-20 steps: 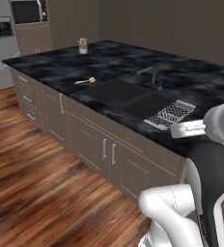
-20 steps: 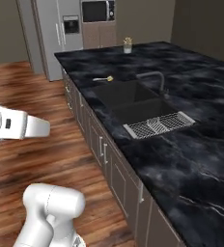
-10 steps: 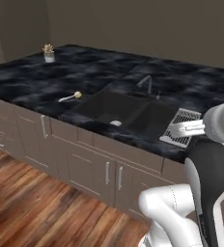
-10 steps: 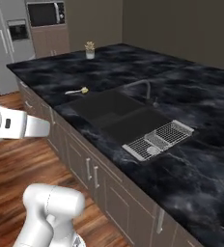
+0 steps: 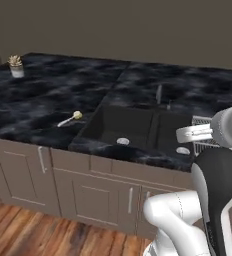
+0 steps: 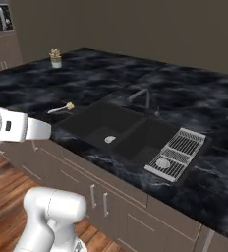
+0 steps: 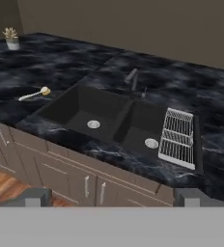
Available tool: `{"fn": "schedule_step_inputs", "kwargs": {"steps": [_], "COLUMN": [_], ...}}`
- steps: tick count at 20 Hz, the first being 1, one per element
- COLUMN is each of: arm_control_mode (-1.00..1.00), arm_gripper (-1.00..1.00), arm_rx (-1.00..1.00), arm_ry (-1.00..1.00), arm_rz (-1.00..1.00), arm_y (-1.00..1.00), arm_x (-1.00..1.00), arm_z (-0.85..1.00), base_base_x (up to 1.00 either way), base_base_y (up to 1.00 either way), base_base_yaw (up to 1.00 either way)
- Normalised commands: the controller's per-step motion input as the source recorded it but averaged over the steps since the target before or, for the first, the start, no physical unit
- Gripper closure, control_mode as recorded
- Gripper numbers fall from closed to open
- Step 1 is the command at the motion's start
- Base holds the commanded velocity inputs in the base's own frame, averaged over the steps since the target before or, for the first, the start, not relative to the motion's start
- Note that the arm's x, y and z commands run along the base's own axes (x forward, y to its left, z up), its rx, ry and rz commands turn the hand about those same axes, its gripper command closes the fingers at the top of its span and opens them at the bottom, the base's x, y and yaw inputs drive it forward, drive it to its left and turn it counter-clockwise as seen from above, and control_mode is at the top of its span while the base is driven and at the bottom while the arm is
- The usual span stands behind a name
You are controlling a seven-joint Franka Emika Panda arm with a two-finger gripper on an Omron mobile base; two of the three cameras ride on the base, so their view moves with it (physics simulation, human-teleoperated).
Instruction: Grab the spray bottle from the cabinet, then place it next to the cutting board for sanitizing. Then grab the dish brush from the countertop next to the sink and place it next to the cutting board.
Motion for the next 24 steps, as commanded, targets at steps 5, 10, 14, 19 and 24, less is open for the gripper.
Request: {"fn": "schedule_step_inputs", "kwargs": {"steps": [5,10,14,19,24], "arm_control_mode": [1.0,1.0,1.0,1.0,1.0], "arm_gripper": [-1.0,-1.0,-1.0,-1.0,-1.0], "arm_rx": [0.0,0.0,0.0,0.0,0.0], "arm_ry": [0.0,0.0,0.0,0.0,0.0], "arm_rz": [0.0,0.0,0.0,0.0,0.0], "arm_y": [0.0,0.0,0.0,0.0,0.0], "arm_x": [0.0,0.0,0.0,0.0,0.0], "arm_z": [0.0,0.0,0.0,0.0,0.0], "base_base_x": [0.22,0.17,0.05,0.07,0.34], "base_base_y": [1.0,1.0,1.0,1.0,0.57], "base_base_yaw": [-0.39,-0.4,-0.37,-0.31,-0.18]}}
